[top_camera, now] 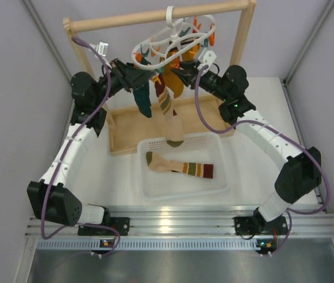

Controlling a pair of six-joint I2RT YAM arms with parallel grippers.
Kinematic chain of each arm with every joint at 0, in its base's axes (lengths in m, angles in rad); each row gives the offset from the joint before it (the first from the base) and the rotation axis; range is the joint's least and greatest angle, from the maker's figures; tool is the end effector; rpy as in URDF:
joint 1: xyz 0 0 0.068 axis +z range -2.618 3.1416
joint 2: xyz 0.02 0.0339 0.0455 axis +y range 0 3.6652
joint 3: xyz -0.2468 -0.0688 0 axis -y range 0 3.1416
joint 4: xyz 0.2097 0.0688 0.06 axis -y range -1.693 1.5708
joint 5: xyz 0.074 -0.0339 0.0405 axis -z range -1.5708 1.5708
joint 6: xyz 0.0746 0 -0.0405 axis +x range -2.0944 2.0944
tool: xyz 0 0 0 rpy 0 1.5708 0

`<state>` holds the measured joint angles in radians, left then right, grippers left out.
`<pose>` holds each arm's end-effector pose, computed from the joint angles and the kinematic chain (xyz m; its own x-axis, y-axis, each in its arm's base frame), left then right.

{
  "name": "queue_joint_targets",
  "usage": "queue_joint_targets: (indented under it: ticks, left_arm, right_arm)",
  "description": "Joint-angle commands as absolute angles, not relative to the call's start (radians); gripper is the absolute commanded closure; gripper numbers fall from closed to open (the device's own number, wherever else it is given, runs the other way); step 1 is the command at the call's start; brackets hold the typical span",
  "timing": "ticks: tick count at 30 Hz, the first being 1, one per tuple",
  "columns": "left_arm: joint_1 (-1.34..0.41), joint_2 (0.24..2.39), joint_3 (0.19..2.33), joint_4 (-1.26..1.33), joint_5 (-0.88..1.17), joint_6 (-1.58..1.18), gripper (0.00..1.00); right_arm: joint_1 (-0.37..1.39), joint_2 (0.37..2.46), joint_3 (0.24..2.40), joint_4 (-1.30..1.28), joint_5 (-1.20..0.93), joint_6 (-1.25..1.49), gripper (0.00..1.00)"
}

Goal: Clip the socks to the hanger
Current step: Open the clamp at the hanger.

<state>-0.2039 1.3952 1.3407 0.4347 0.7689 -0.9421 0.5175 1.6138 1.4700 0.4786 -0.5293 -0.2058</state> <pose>0.2912 -0.1132 0.4524 -0.4154 -0.5077 -0.7548 0.7514 0.2762 -0.5993 0.3094 0.2195 0.4349 0.4515 0.0540 -0.8906 -0.7654 0.5366 -0.3554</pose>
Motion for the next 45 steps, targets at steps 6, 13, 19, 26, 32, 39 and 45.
queue_joint_targets:
  ticks: [6,13,19,26,32,39,45]
  left_arm:
    - [-0.163,1.191,1.322,0.244,0.511,-0.784,0.48]
    - [-0.163,1.141,1.324,0.198,0.552,-0.776,0.49]
    - [-0.167,1.166,1.381,0.126,0.624,-0.850,0.50]
    - [-0.216,1.242,1.420,0.144,0.644,-0.963,0.48]
    - [-0.261,1.324,1.500,0.195,0.620,-1.003,0.48]
    - [-0.304,1.417,1.629,0.114,0.630,-0.988,0.44]
    - [-0.311,1.456,1.660,0.049,0.606,-0.954,0.33]
  right_arm:
    - [0.626,1.467,1.433,0.437,-0.243,-0.447,1.00]
    - [0.823,1.437,1.318,0.572,0.089,-0.747,1.00]
    - [0.893,1.465,1.290,0.690,0.245,-0.909,1.00]
    - [0.905,1.522,1.246,0.882,0.241,-1.069,1.00]
    - [0.887,1.575,1.233,0.972,0.236,-1.147,1.00]
    - [0.847,1.624,1.226,1.087,0.183,-1.212,1.00]
    - [0.828,1.638,1.226,1.132,0.134,-1.227,1.00]
